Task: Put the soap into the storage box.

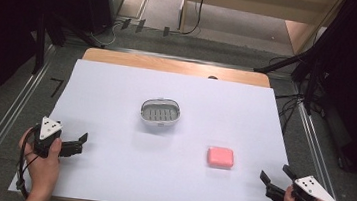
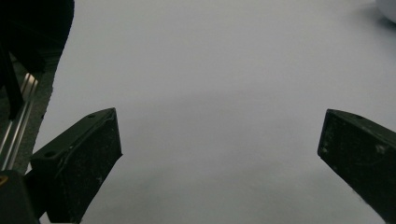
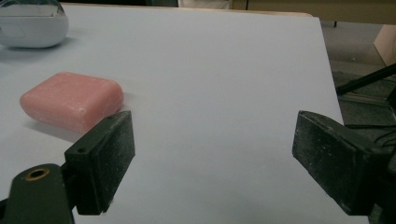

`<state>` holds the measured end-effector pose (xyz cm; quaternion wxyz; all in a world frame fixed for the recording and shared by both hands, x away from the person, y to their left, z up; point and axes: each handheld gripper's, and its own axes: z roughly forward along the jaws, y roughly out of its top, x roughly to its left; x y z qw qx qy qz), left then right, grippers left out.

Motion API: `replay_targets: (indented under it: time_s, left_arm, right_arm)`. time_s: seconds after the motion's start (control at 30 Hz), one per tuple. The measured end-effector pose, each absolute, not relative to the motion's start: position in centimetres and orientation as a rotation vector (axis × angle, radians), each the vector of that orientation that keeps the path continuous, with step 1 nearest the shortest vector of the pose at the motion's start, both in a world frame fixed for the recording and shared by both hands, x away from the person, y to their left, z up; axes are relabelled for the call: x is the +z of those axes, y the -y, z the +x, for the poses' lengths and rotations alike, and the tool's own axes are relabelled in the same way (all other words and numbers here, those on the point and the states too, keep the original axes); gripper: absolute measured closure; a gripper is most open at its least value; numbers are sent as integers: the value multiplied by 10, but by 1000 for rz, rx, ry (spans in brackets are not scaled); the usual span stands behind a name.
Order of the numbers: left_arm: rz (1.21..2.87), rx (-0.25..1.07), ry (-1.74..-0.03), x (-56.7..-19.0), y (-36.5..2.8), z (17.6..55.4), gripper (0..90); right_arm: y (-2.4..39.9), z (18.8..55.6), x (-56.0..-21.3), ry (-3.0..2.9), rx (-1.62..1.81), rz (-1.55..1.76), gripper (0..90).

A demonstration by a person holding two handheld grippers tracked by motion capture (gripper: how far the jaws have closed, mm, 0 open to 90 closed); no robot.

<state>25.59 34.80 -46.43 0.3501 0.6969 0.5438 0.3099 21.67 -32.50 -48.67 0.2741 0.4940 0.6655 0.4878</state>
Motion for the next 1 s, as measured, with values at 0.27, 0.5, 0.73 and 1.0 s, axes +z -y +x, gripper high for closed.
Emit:
replay_targets:
  time_s: [0.27, 0.5, 0.73, 1.0]
  left_arm:
    - [1804, 808, -1405, -464, -347, 256, 1]
    - [1807, 811, -1402, -464, -347, 255, 1]
    - [1809, 813, -1401, -464, -347, 255, 1]
    - [1808, 817, -1399, -465, -346, 255, 1]
  right_arm:
    - [327, 220, -486, -1844, 1343, 1332, 179]
    - [320, 230, -483, -1968, 1280, 1291, 224]
    - [317, 240, -478, -2026, 1265, 1210, 279]
    - [314, 247, -473, -2034, 1251, 1177, 277]
